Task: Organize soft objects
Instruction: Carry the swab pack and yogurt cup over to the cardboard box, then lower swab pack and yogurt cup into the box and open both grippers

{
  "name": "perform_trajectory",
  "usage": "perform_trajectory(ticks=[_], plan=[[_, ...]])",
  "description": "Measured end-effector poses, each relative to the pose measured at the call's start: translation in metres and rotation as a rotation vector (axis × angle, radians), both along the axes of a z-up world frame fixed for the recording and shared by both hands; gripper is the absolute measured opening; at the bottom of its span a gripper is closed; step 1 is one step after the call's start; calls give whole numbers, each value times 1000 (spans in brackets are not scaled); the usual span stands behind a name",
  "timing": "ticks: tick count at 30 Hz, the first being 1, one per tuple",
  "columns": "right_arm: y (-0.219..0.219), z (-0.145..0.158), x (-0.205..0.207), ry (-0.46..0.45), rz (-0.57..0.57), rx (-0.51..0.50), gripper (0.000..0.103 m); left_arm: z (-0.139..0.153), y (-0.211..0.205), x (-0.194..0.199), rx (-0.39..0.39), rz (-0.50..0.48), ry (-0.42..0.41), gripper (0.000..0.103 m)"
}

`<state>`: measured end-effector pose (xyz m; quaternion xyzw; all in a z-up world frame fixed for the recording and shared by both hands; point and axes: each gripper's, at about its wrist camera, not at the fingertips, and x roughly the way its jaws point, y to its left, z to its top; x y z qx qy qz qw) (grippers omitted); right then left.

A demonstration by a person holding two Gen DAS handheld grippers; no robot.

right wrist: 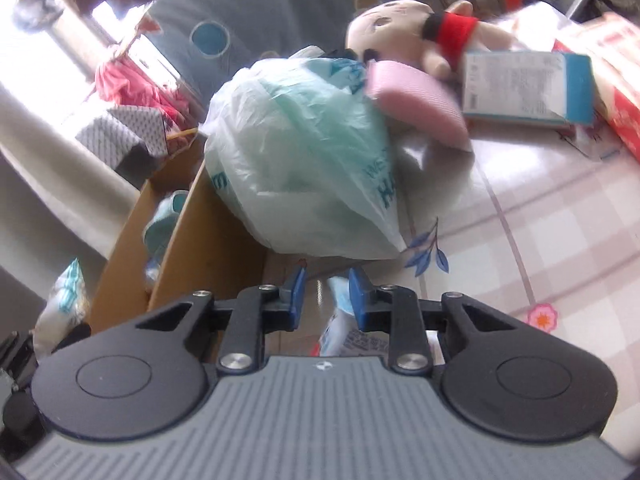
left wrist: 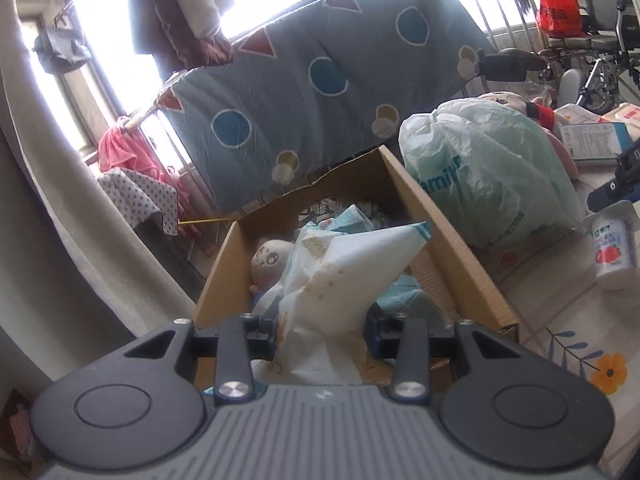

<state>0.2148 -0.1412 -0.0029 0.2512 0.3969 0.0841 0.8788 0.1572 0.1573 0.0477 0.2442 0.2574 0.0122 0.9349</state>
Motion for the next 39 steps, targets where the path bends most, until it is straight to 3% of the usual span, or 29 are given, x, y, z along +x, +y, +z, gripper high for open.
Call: perform_trajectory(ticks=[2, 4, 6, 7, 12, 15, 17, 19, 23, 27, 30, 36, 39], plan=[[4, -2, 2, 7, 1, -40, 29, -1, 4, 0, -9, 14, -1, 40], [-4, -3, -2, 19, -18, -32, 51, -1, 6, -3, -21, 18, -6, 40], [-12, -2, -8, 25, -45, -17, 96, -1, 8, -4, -26, 20, -7, 40], [-14, -3, -16, 23, -49, -14, 99, -1, 8, -4, -26, 20, -7, 41], [-7, -20, -26, 95, -20, -9, 102, -3, 5, -5, -26, 6, -6, 41], [-3, -37, -18, 124, -78, -39, 102, -5, 2, -6, -30, -4, -8, 42], [3, -42, -13, 105, -104, -53, 99, -5, 1, -7, -29, -8, -11, 42], [12, -41, -11, 94, -113, -110, 72, -5, 0, -8, -29, -11, -12, 42], [14, -43, -9, 70, -106, -114, 67, -6, 1, -7, -31, -18, -8, 42], [2, -44, -12, 81, -126, 8, 67, -5, 4, -7, -27, -15, -12, 42], [3, -31, -16, 41, -116, 41, 67, -2, 11, -5, -14, -8, -13, 42], [31, 27, -18, -139, -19, 16, 69, 13, 47, 23, 7, 54, 24, 42], [52, 44, -6, -173, 64, 79, 69, 12, 68, 52, 7, 67, 124, 42]])
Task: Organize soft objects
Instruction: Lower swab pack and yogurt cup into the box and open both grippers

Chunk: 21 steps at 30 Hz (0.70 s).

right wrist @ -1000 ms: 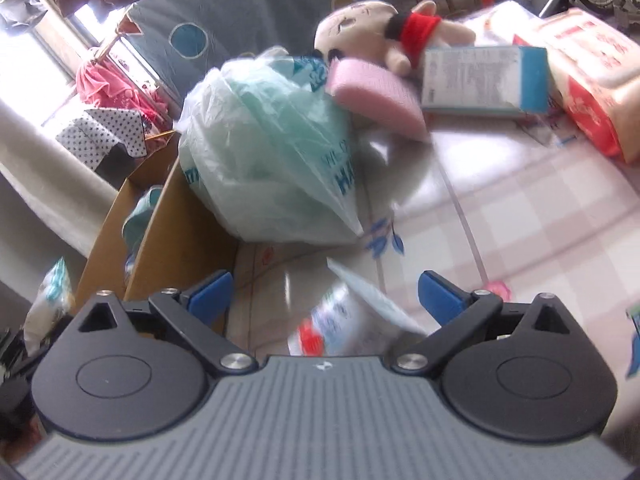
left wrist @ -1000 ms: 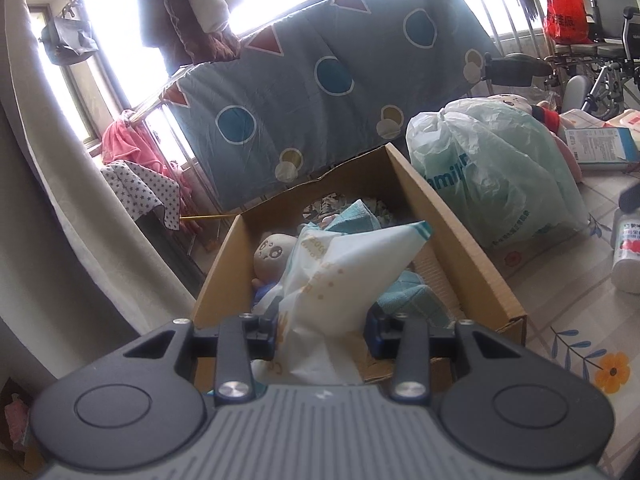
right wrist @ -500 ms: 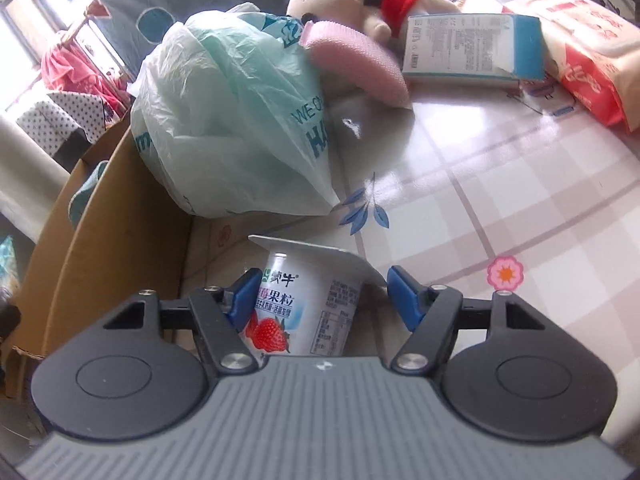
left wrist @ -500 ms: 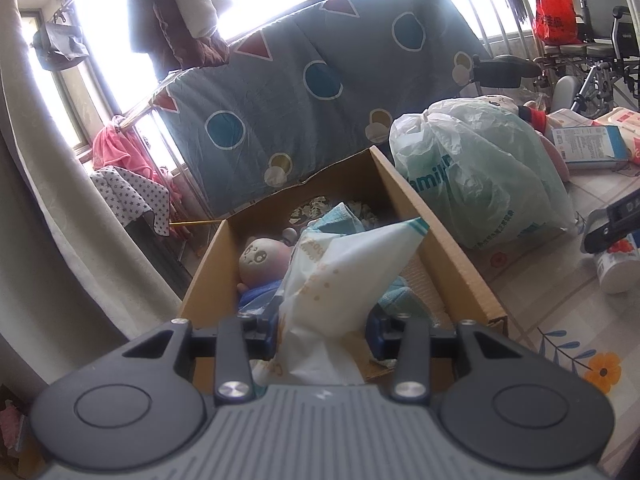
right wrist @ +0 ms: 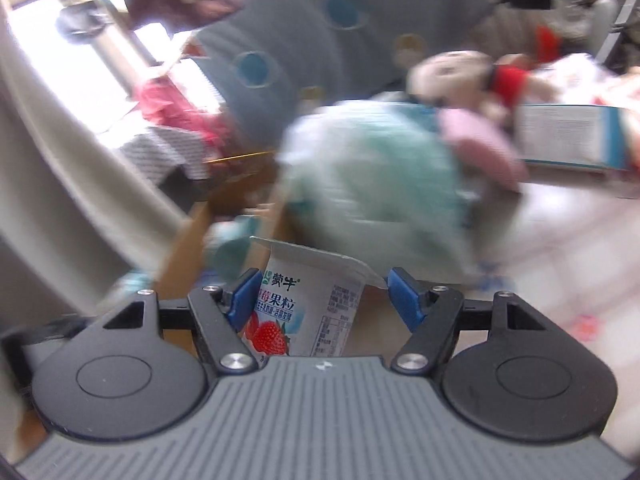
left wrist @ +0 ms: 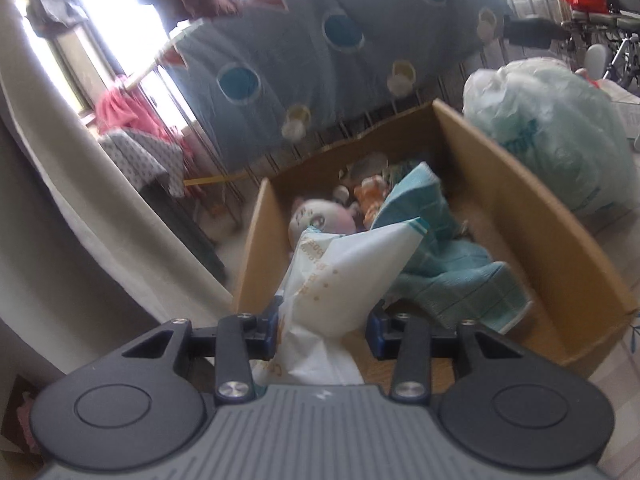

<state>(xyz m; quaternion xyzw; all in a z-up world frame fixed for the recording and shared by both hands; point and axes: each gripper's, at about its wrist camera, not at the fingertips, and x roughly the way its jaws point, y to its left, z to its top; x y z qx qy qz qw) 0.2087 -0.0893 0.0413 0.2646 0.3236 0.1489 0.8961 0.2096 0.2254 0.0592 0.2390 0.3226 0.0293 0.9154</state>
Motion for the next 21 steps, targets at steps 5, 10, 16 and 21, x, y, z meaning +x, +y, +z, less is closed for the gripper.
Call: perform_trajectory(ticks=[5, 10, 16, 21], plan=[[54, 13, 38, -7, 113, 6, 69, -15, 23, 65, -50, 19, 265, 45], [110, 20, 62, -2, 221, -46, 68, -51, 26, 118, 41, 61, 491, 85], [136, 26, 68, 19, 302, -51, 67, -46, 44, 118, -33, 85, 571, 69], [144, 26, 71, 25, 321, -86, 67, -51, 58, 130, -224, 95, 664, 7]])
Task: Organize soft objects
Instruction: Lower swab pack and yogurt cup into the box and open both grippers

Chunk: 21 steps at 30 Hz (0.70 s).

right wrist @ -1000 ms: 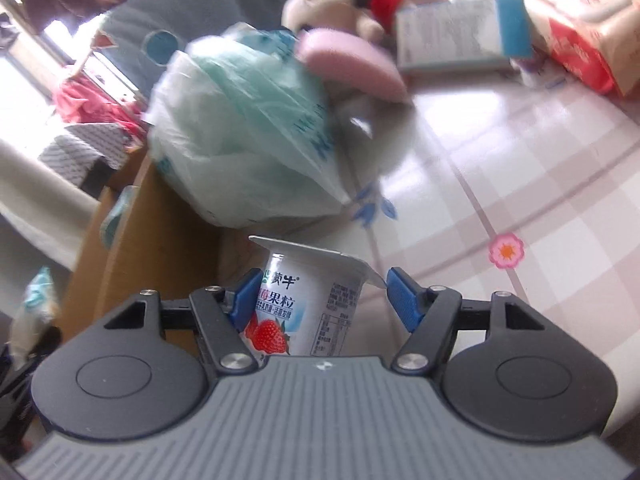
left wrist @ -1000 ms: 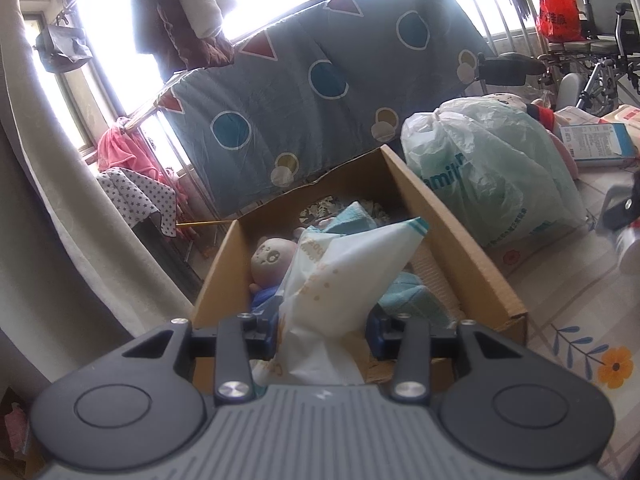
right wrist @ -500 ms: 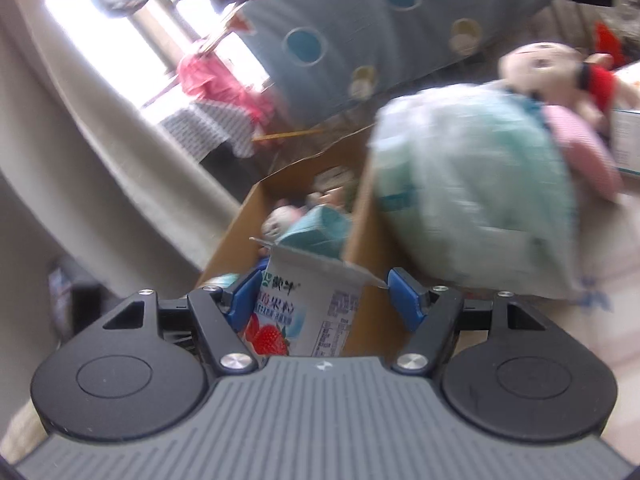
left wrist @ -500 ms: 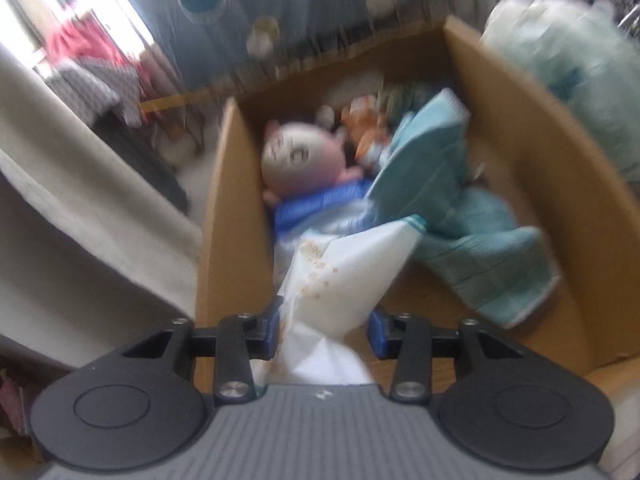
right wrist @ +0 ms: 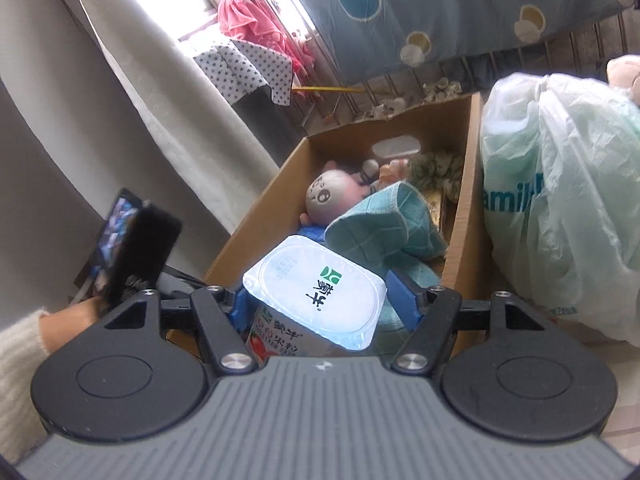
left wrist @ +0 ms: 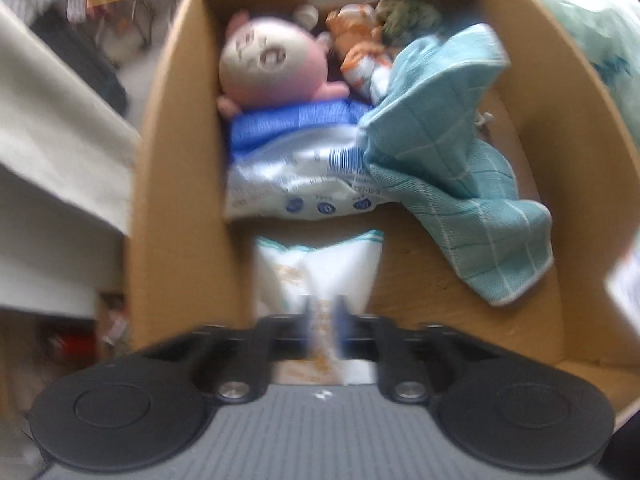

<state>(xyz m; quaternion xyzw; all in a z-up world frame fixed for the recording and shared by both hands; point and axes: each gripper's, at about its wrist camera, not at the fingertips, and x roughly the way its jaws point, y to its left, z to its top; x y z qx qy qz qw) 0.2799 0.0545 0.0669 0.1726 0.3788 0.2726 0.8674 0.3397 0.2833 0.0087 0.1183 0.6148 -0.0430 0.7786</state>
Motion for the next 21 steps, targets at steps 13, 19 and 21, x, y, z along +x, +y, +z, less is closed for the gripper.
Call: perform_trajectory(ticks=[13, 19, 21], plan=[[8, 15, -5, 22, 128, -110, 67, -1, 6, 3, 3, 65, -49, 61], [42, 6, 26, 137, 174, -165, 67, 77, 30, -51, -100, 154, -282, 61], [61, -17, 44, 230, 174, -207, 67, 93, 44, -59, -102, 186, -332, 61]])
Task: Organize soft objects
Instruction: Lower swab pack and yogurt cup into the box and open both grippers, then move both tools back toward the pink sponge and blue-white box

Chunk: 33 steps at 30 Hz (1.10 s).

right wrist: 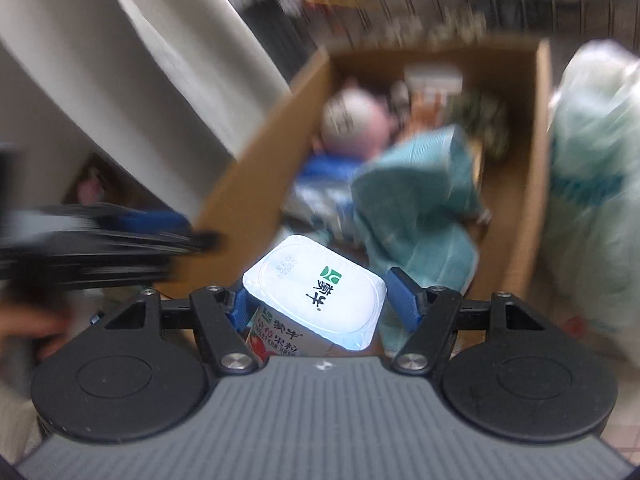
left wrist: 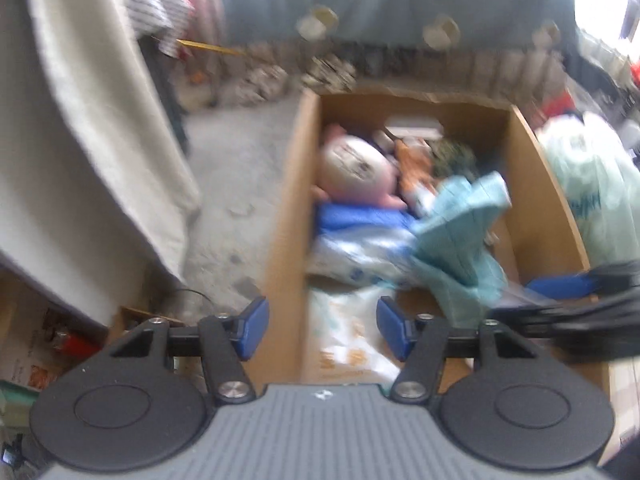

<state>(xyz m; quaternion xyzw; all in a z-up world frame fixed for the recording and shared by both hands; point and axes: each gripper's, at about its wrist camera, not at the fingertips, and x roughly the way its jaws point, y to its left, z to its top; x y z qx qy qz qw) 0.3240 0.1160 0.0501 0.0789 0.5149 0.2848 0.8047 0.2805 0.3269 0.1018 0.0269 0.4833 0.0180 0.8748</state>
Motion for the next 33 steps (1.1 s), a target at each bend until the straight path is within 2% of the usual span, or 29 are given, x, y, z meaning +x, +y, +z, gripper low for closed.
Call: perform_trajectory(ticks=[3, 6, 7, 8, 9, 10, 12, 16, 17, 19, 20, 21, 23, 25, 29, 31, 33], plan=[[37, -32, 22, 45, 22, -135, 67, 12, 9, -9, 29, 37, -39, 61], [72, -62, 39, 93, 116, -242, 69, 14, 16, -18, 3, 41, -38, 62], [75, -71, 42, 137, 95, -250, 70, 14, 17, -22, 0, 34, -31, 63], [73, -76, 44, 177, 65, -234, 75, 11, 15, -25, 10, 16, -20, 64], [71, -78, 44, 191, 51, -197, 81, 8, 13, -28, 27, -1, -14, 65], [67, -76, 43, 184, 44, -173, 82, 6, 10, -32, 46, -11, -9, 65], [62, -64, 40, 122, 30, -190, 82, -3, 5, -33, 65, -29, 0, 65], [49, -37, 31, 52, 75, -182, 82, -9, -3, -33, 11, -48, -7, 65], [44, -32, 28, 39, 97, -173, 80, -9, -5, -33, 2, -55, -9, 65], [38, -30, 24, 6, 123, -183, 60, -10, -13, -33, -1, -72, -17, 65], [38, -32, 23, -2, 121, -190, 42, -11, -16, -32, 0, -78, -18, 65], [40, -36, 26, 6, 116, -190, 36, -11, -20, -31, -3, -81, -21, 65], [46, -53, 34, 52, 93, -141, 34, -12, -25, -30, -11, -83, -19, 65], [49, -63, 39, 83, 58, -81, 36, -12, -28, -32, -18, -83, -15, 65], [62, -56, 28, -16, 126, -153, 40, -12, -34, -41, 16, -92, -8, 65], [61, -47, 24, -35, 142, -180, 50, -9, -34, -44, 2, -86, -13, 65], [45, -29, 20, -50, 136, -111, 70, -4, -37, -46, -14, -78, -26, 65]])
